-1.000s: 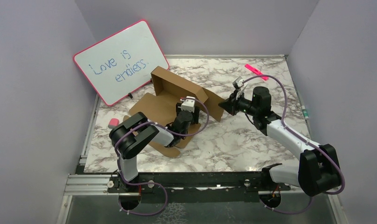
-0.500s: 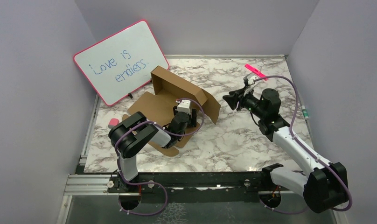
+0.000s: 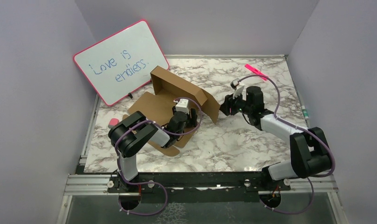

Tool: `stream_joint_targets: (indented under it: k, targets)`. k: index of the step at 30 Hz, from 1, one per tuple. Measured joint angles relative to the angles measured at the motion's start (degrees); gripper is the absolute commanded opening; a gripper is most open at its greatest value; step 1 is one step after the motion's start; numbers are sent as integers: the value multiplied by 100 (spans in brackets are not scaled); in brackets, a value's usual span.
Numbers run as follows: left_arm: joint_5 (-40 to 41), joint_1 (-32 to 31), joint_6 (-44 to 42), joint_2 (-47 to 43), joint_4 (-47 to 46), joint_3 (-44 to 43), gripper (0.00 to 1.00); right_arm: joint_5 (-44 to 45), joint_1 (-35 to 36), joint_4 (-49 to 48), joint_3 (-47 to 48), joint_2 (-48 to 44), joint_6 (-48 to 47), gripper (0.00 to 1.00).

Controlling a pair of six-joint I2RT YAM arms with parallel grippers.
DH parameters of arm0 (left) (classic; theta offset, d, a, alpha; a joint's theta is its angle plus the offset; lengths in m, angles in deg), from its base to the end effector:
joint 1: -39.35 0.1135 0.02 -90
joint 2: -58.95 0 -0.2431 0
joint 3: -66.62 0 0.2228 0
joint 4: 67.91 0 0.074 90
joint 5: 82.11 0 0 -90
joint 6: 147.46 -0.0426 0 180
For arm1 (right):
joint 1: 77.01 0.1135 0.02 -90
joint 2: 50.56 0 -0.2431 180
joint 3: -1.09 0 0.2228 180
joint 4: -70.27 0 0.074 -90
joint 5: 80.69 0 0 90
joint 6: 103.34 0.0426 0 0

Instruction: Fold the paper box

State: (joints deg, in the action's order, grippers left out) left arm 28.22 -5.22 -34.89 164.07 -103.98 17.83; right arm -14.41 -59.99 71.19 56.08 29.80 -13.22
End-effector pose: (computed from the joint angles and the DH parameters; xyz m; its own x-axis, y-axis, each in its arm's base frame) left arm 0.2340 -0.2097 0.1233 -0.3912 -0.1198 -0.9125 0.2986 0.9213 -0.2490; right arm 0.2646 0.0989 0.2077 -0.4248 -0.1280 -0.8962 -0.6120 0.7701 0.1800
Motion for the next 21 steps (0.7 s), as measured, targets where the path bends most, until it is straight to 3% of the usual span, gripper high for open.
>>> stream_joint_targets:
  k: [11, 21]
  targets:
    - [-254, 105, 181, 140, -271, -2, 59, -1078, 168, -457, 160, 868, 490, 47]
    - [-385, 140, 223, 251, -450, -4, 52, -1585, 216, -955, 278, 1078, 1172, 47]
